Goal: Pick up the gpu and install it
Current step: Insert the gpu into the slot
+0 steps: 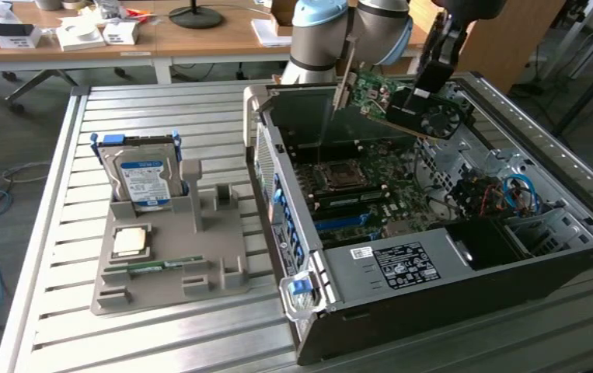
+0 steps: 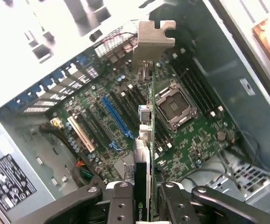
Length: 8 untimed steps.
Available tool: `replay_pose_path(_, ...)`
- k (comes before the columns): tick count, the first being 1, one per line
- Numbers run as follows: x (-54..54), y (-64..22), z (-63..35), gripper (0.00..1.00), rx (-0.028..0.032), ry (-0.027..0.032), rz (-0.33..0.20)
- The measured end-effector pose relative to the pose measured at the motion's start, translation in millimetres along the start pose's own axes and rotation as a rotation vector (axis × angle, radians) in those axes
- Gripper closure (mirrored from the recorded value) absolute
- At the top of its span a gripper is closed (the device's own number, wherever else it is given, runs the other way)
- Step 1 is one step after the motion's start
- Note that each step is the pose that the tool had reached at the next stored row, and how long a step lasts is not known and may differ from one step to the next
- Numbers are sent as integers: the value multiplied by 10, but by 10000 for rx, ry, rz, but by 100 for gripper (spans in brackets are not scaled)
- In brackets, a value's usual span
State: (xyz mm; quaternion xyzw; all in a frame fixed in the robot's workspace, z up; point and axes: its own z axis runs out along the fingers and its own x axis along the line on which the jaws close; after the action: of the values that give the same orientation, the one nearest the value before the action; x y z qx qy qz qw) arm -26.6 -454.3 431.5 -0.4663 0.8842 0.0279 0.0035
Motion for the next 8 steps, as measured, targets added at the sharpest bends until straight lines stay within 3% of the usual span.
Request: replay_pose_path(8,0,0,7,74,-47,67,-1453)
